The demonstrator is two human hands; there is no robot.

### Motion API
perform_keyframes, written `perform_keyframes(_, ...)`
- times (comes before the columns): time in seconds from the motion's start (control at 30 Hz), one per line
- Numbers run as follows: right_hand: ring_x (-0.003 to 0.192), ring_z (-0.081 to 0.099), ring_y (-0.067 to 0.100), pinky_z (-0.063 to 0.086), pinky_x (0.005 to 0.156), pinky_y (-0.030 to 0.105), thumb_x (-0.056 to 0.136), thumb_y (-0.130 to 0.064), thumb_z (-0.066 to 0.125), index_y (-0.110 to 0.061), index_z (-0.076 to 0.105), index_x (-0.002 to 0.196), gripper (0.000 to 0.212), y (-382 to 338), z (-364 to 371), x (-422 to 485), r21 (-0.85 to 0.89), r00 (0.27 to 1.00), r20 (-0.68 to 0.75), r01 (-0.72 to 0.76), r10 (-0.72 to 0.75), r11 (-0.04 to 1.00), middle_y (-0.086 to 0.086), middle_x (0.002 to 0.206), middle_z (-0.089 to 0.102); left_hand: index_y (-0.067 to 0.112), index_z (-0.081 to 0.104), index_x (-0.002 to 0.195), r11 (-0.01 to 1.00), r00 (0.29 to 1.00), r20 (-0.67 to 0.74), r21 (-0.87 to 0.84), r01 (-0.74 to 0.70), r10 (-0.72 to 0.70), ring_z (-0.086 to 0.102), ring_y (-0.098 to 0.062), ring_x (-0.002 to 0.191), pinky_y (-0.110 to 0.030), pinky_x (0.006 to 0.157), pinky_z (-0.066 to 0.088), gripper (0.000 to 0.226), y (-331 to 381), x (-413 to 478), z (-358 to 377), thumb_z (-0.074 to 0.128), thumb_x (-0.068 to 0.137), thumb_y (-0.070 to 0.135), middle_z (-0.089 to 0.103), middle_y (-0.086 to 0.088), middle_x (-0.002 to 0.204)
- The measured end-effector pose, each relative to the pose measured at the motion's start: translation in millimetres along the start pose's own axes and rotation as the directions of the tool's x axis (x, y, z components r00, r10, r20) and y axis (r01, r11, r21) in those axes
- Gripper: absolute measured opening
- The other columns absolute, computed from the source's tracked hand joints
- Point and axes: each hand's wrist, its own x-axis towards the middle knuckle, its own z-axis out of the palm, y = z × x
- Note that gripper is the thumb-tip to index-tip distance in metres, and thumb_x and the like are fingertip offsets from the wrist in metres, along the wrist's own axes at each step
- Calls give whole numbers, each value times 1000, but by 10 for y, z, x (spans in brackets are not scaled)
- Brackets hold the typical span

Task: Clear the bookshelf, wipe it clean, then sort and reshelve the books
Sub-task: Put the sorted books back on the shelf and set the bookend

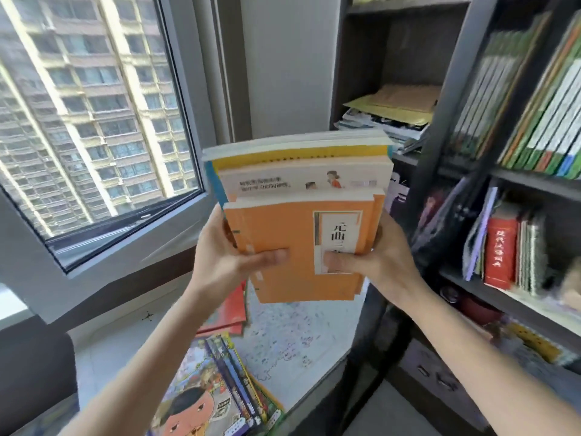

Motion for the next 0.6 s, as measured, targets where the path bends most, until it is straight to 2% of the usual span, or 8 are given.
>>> perform_keyframes(0.1,103,67,13,56,78,27,47,-35,93,-16,60,113,77,-403,-258,-37,31,991,-19,130,-129,991,-5,105,73,4,55,111,985,986,-10,-45,-168,168,69,-5,84,-13,66,52,85,545,-36,193,85,38,35,73,9,92)
perform_keyframes(0.17,106,67,20,57,79,34,43,-46,91,-13,60,115,85,-615,-451,-78,66,981,-33,191,-189,979,1,109,72,10,54,110,959,962,-10,-68,-274,274,69,-6,87,-16,67,53,78,853,-78,352,85,41,31,71,10,94)
perform_keyframes(0.23,105,67,22,56,78,33,46,-42,91,-16,62,112,77,-808,-656,-124,101,971,-22,240,-239,965,0,108,72,21,52,106,928,931,2,-79,-363,365,69,-8,89,-19,68,54,68,1138,-135,537,85,47,24,70,13,96)
perform_keyframes(0.33,101,69,19,56,77,28,48,-38,91,-27,69,105,62,-1156,-1163,-295,88,947,-34,323,-321,942,-3,104,73,25,50,102,880,884,21,-106,-463,467,68,-8,89,-20,68,55,62,1569,-185,980,85,52,22,68,14,95)
perform_keyframes(0.47,97,70,19,56,74,27,45,-42,92,-28,71,100,61,-1530,-1963,-523,2,922,-106,375,-373,927,-3,102,74,30,46,102,840,838,85,-116,-529,539,66,-2,91,-16,69,53,67,2031,-146,1699,92,53,26,65,20,97)
perform_keyframes(0.53,95,70,18,56,73,26,39,-45,93,-26,69,102,71,-1800,-2479,-655,-72,907,-149,388,-394,919,-3,100,74,32,45,101,818,814,106,-151,-555,571,64,5,90,-11,67,51,68,2329,-128,2194,92,53,28,64,28,94)
perform_keyframes(0.6,94,70,17,55,72,26,33,-48,93,-16,61,108,89,-2035,-2929,-755,-147,887,-204,390,-414,909,-3,98,75,31,44,102,804,797,124,-178,-568,591,61,10,89,-8,67,48,65,2589,-88,2610,85,52,31,63,30,93)
